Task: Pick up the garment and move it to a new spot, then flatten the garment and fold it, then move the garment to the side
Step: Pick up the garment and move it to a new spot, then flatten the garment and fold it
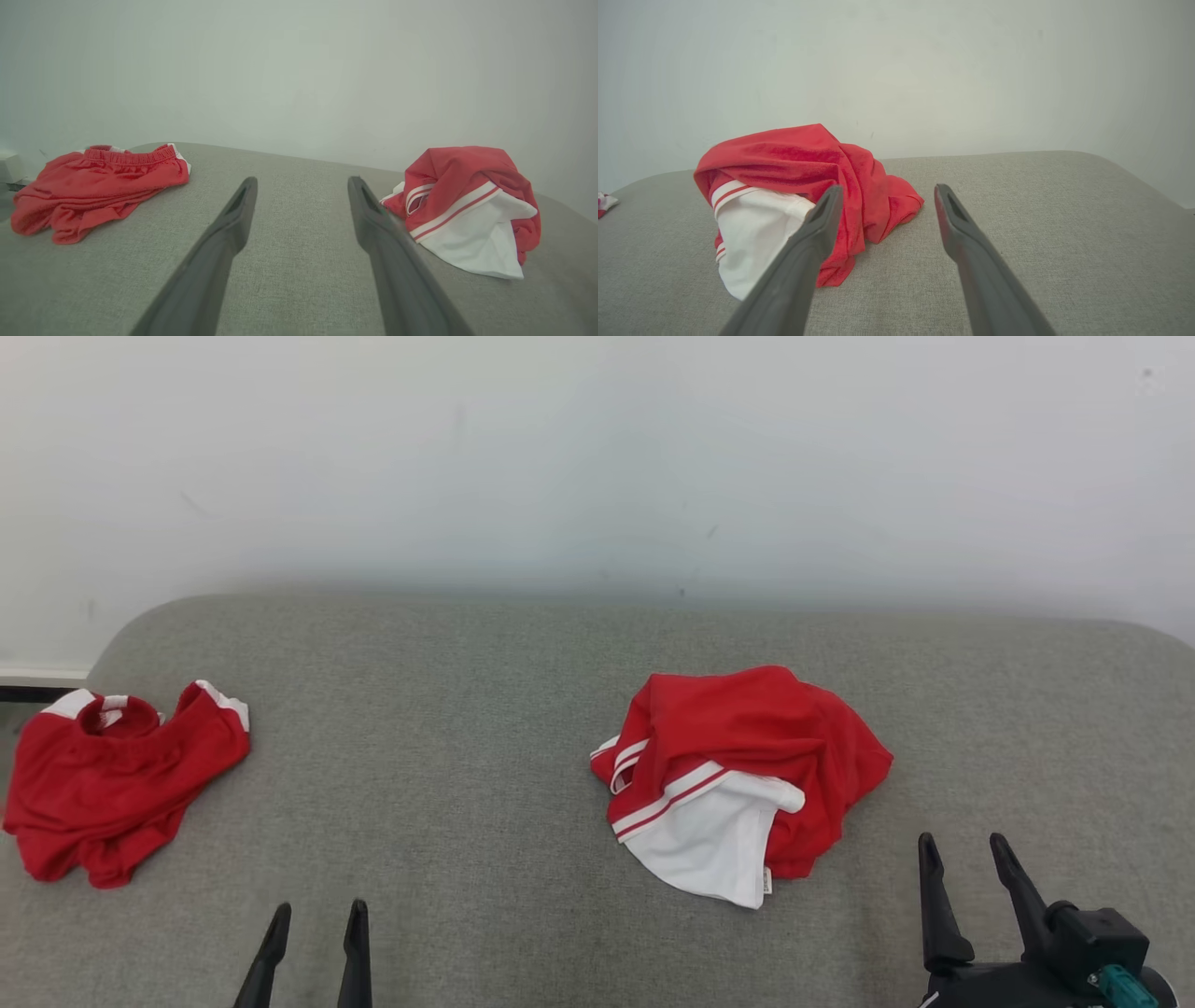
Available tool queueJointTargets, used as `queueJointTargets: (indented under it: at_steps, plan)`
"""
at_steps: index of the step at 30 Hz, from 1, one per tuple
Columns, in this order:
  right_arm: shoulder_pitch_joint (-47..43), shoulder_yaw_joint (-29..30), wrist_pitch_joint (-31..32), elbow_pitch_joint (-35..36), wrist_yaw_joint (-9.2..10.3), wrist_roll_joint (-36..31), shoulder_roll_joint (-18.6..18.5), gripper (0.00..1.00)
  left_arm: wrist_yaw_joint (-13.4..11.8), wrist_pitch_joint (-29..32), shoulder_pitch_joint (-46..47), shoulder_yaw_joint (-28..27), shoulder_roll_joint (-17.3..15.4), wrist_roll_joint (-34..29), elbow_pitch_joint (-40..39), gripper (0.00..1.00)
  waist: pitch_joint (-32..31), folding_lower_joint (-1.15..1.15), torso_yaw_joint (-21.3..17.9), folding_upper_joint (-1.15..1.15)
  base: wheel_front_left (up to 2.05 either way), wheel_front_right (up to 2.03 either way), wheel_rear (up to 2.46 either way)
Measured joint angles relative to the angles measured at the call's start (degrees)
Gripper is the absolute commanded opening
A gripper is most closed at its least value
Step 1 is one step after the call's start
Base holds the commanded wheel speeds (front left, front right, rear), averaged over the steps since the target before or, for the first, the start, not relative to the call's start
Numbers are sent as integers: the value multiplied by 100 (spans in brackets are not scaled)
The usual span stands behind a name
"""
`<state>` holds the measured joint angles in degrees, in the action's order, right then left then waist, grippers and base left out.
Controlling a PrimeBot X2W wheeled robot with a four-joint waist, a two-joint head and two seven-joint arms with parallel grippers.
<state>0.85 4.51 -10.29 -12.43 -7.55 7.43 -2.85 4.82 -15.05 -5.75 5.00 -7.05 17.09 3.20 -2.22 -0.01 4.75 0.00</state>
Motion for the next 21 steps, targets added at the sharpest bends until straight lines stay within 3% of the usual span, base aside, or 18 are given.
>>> queueJointTargets:
  at_steps: [21]
  plan:
    - [-105, -45, 94, -214, 0, -114, -1, 100, 226, 0, -65, -138, 87, -147, 334, 100, -22, 1, -93, 0, 0, 0, 0]
